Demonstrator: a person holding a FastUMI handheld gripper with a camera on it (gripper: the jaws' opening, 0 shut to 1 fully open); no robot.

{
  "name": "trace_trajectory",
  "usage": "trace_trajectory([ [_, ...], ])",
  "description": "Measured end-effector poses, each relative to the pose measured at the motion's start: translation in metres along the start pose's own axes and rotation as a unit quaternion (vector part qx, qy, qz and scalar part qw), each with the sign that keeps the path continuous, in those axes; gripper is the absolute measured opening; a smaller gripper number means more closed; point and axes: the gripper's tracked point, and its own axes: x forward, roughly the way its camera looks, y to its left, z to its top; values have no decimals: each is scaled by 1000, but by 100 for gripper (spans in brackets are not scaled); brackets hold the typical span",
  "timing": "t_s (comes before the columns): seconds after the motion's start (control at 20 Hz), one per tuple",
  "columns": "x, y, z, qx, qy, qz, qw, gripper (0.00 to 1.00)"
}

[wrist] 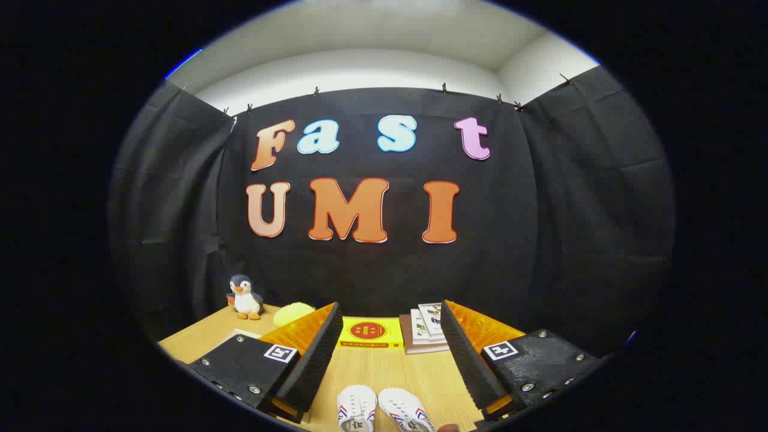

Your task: Open the storage box then place both shoes into the box .Put the left shoe in first, then the right shoe, with the right side of both shoes facing outward in a uniform manner.

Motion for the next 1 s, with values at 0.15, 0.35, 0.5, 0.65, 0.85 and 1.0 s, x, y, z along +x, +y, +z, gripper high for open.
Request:
trace_trajectory([
  [0.15, -2, 3, 3, -6, -4, 0, 1000, 97],
  [0.35, 2, 3, -2, 7, 8, 5, 1000, 97],
  [0.5, 4, 4, -3, 5, 8, 10, 1000, 97],
  [0.65, 7, 0, -9, 7, 11, 10, 1000, 97],
  [0.85, 9, -4, -21, 13, 26, 14, 999, 97],
  [1.0, 10, -10, -23, 4, 25, 13, 1000, 97],
])
